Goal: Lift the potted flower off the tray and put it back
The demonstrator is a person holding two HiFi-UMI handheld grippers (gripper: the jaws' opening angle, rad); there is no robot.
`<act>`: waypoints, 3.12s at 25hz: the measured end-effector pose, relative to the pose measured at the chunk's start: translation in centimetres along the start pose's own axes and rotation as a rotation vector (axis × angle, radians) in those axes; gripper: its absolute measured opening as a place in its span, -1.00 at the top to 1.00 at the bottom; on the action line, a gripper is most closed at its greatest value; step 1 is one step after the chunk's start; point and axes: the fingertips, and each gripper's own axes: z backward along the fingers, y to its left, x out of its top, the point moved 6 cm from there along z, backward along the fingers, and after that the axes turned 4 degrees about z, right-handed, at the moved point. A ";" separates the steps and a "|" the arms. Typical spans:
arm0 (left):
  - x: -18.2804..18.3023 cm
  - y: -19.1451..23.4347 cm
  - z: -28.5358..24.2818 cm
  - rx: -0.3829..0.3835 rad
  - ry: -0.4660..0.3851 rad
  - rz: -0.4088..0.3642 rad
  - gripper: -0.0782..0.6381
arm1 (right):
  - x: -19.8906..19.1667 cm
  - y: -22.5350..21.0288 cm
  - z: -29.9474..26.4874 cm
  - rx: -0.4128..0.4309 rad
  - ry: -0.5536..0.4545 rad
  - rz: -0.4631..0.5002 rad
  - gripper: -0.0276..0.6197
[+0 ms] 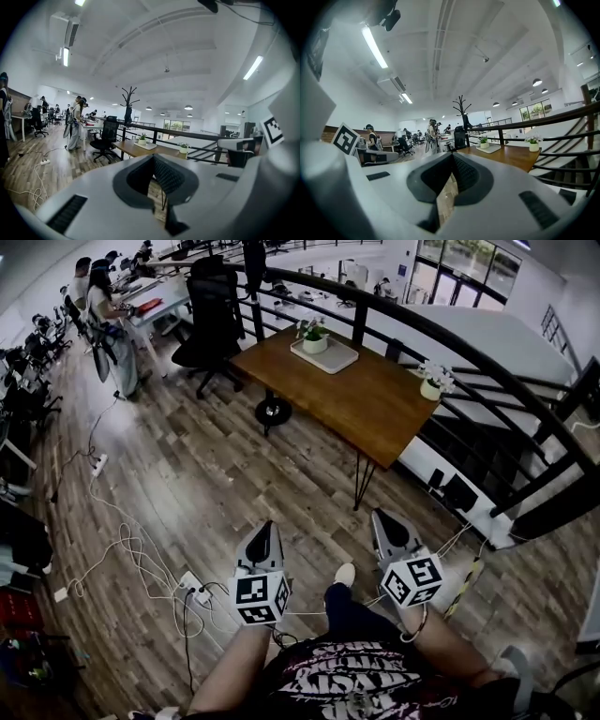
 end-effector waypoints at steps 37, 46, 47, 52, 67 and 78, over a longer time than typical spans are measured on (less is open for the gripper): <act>11.3 11.3 -36.3 0.180 -0.002 0.021 0.76 | 3.4 -17.8 -35.8 0.132 0.086 -0.026 0.92; 17.0 21.8 -45.0 0.058 -0.020 0.031 0.76 | 6.6 -12.9 -49.8 0.087 0.094 0.023 0.92; 17.1 22.3 -45.7 0.045 -0.016 0.034 0.76 | 6.7 -12.8 -50.8 0.084 0.093 0.024 0.92; 17.4 25.7 -47.4 0.002 0.006 0.057 0.76 | 6.9 -10.7 -54.6 0.080 0.098 0.041 0.92; 17.7 29.8 -51.2 -0.082 0.053 0.089 0.76 | 6.8 -9.8 -59.5 0.034 0.137 0.045 0.92; 19.3 29.7 -60.4 -0.130 0.112 0.009 0.76 | 6.8 -15.9 -65.8 -0.019 0.082 -0.013 0.92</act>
